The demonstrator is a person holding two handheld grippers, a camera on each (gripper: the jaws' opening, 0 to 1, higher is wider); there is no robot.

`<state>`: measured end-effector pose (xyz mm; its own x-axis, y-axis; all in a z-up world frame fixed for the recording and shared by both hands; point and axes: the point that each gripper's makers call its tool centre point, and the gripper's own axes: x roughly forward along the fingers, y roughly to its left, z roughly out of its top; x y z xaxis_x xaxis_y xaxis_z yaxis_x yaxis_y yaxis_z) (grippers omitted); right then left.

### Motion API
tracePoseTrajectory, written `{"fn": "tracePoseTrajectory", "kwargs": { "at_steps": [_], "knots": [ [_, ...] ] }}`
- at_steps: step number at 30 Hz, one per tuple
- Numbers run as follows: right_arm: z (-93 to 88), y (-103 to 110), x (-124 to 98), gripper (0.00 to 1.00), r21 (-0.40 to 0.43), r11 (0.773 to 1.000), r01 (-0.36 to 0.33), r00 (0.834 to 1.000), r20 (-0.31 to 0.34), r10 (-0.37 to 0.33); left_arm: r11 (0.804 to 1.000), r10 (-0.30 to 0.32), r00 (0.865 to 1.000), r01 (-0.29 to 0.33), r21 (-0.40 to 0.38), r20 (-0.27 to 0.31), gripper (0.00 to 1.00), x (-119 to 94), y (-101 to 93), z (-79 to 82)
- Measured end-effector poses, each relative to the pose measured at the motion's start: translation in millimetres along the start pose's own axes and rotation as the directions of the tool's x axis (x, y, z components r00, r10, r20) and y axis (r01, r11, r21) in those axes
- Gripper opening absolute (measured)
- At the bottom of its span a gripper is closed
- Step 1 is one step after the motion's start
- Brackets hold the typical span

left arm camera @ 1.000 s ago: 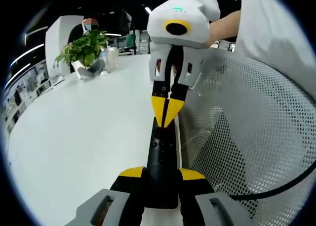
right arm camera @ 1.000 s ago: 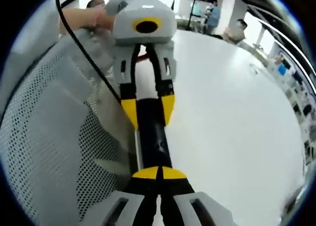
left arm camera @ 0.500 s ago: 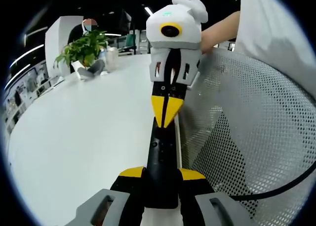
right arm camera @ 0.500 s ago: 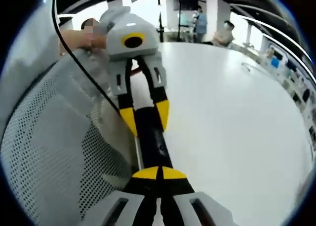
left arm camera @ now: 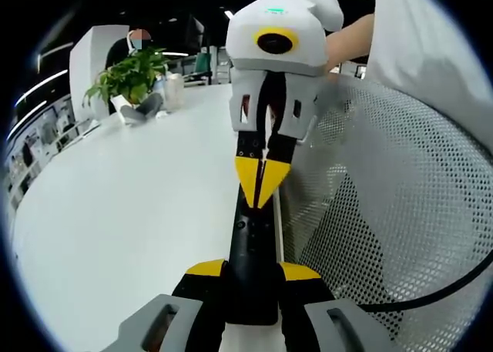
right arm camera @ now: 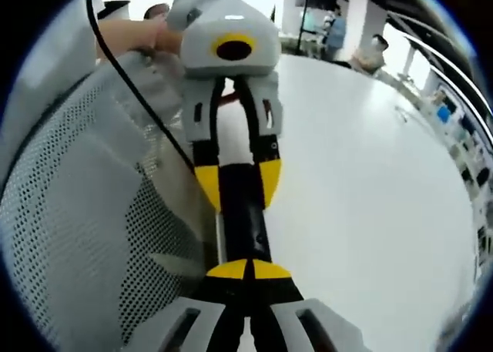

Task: Press the specified remote control buttons in sequence, fully releasing each button before pressing the next.

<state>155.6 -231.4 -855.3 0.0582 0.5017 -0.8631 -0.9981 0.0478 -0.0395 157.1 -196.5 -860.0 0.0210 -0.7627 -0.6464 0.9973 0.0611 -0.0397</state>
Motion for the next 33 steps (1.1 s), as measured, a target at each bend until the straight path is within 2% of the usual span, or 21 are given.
{"fn": "tracePoseTrajectory", "kwargs": {
  "at_steps": [3, 6, 8, 11, 15, 19, 21, 24, 33],
  "knots": [
    [-1.0, -0.4, -0.9, 0.00, 0.018, 1.000, 0.016, 1.000, 0.014, -0.016, 1.000, 0.000, 1.000, 0.000, 0.001, -0.001, 0.25, -0.2, -0.1, 0.1],
    [-0.1, -1.4, -1.9, 0.00, 0.091, 0.995, 0.033, 0.995, 0.088, -0.041, 1.000, 0.001, 1.000, -0.001, 0.001, -0.001, 0.25, 0.2, 0.0, -0.4],
    [0.0, -2.0, -2.6, 0.00, 0.123, 0.992, 0.032, 0.992, 0.115, -0.046, 1.000, 0.001, 1.000, -0.001, 0.001, -0.001, 0.25, 0.0, -0.2, -0.4],
    [0.7, -3.6, -2.5, 0.00, 0.134, 0.991, 0.015, 0.992, 0.125, -0.032, 1.000, 0.001, 1.000, -0.001, 0.000, -0.001, 0.25, 0.0, -0.1, -0.4],
    [3.8, -1.9, -0.1, 0.00, 0.073, 0.997, 0.021, 0.994, 0.107, -0.028, 1.000, 0.001, 1.000, -0.001, 0.000, -0.001, 0.25, 0.1, 0.0, -0.5],
    [3.0, -2.6, -1.5, 0.00, 0.073, 0.997, 0.019, 0.992, 0.126, -0.028, 1.000, 0.001, 1.000, -0.001, 0.001, -0.002, 0.25, -0.1, -0.2, -0.3],
    [3.7, -3.6, -1.4, 0.00, 0.111, 0.994, 0.003, 0.990, 0.142, -0.019, 1.000, 0.002, 1.000, -0.002, 0.001, -0.002, 0.25, 0.1, -0.1, -0.4],
    [6.2, -2.7, -0.5, 0.00, 0.105, 0.995, 0.003, 0.988, 0.152, -0.019, 1.000, 0.001, 1.000, -0.001, 0.002, -0.002, 0.25, 0.1, 0.0, -0.5],
    [9.3, -1.9, 3.1, 0.00, 0.004, 1.000, 0.023, 0.996, 0.089, -0.023, 1.000, 0.001, 1.000, -0.001, 0.002, -0.002, 0.25, 0.0, 0.0, 0.1]
  ]
}}
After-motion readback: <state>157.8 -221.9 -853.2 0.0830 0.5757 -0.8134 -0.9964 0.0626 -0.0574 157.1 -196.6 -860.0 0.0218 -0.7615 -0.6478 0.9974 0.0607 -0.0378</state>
